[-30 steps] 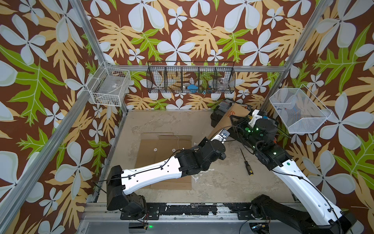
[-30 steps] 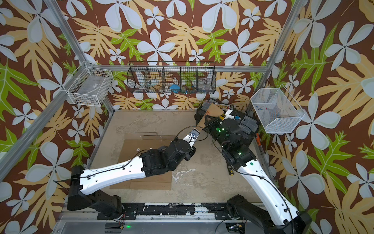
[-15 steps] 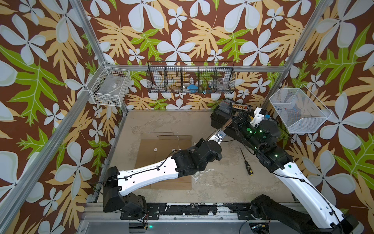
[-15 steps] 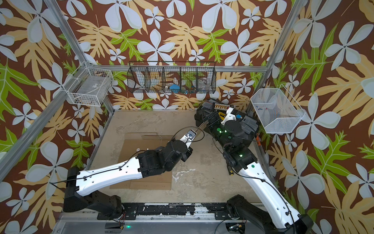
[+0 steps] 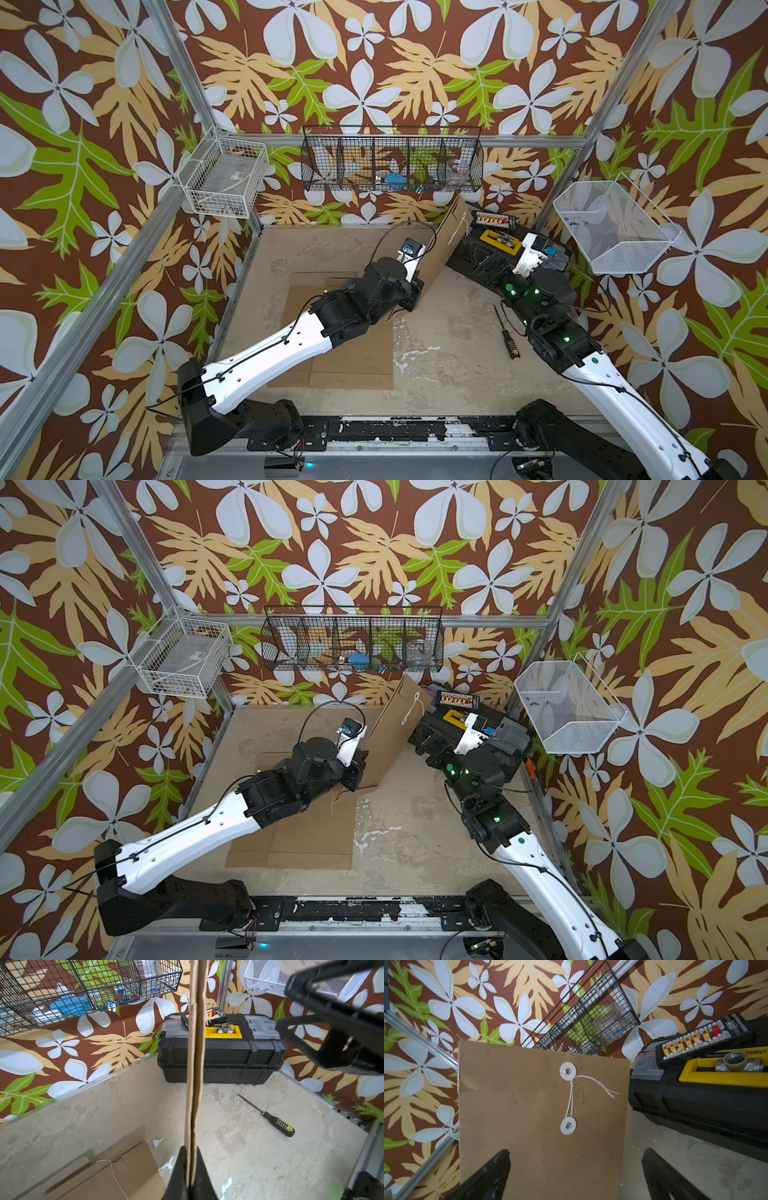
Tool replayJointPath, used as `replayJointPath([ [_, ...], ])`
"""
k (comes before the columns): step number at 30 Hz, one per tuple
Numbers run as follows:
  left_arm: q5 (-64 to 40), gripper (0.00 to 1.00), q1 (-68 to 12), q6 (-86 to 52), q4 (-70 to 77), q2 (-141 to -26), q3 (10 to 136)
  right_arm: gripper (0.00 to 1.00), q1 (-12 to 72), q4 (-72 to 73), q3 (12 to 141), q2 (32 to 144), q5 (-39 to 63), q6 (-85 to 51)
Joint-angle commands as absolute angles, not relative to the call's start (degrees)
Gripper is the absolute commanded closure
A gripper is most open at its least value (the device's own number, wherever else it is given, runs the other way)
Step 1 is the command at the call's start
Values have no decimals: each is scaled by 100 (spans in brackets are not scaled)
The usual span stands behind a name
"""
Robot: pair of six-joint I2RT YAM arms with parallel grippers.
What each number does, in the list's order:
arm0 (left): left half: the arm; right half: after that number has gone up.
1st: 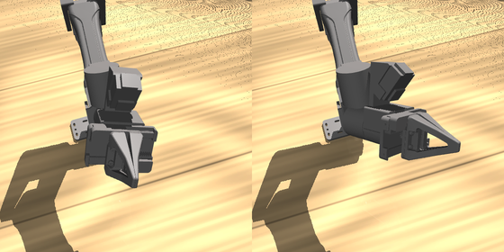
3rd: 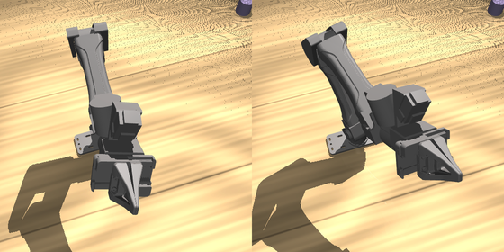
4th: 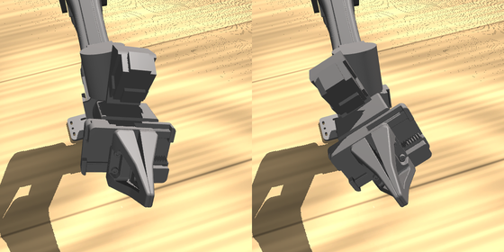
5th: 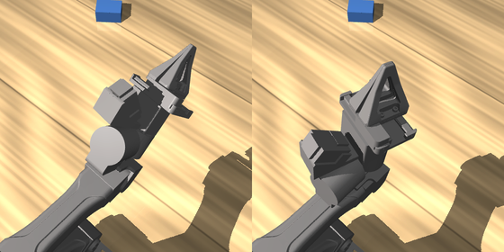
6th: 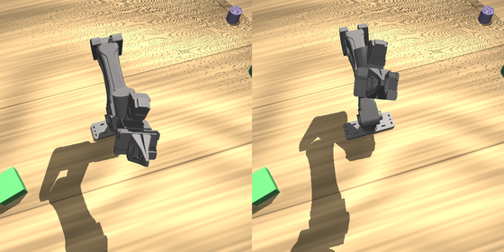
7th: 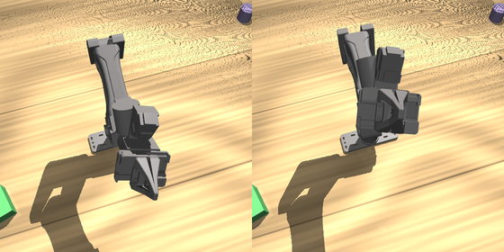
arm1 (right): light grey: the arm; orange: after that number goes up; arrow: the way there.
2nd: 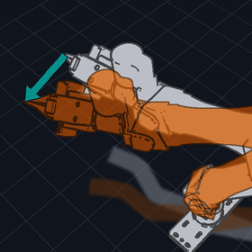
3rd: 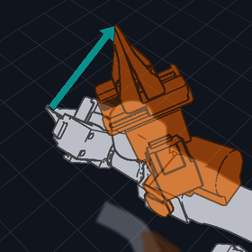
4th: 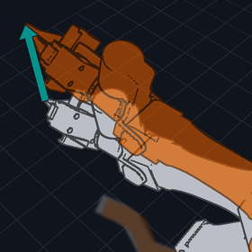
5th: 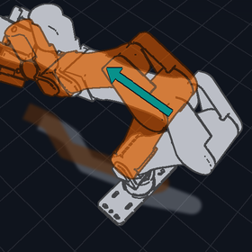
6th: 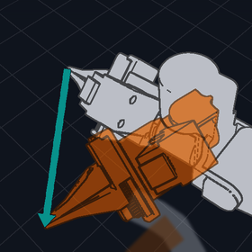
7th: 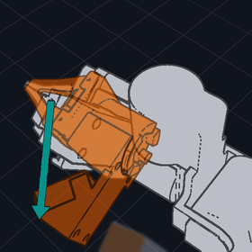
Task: Open the file bag
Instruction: Pick up the file bag from the center of the board.
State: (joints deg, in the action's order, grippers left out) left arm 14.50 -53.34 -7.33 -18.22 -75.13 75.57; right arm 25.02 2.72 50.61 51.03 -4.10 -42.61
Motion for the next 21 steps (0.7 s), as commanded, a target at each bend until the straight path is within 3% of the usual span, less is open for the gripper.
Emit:
replayJointPath([
  [1,337,100,-5080,-1018,-1403,-7308,7489,0,2505,395,5063,5174,45,-3059],
  [6,-624,100,-4614,-1216,-1316,-7073,7380,2,2429,-5,5263,5445,248,-2282],
  [12,-1733,100,-3988,-1488,-1134,-6815,7225,13,1131,763,5042,5894,3103,-2985],
  [21,-2945,100,-3279,-1782,-820,-6434,7137,14,412,2212,4696,6240,4642,-4008],
])
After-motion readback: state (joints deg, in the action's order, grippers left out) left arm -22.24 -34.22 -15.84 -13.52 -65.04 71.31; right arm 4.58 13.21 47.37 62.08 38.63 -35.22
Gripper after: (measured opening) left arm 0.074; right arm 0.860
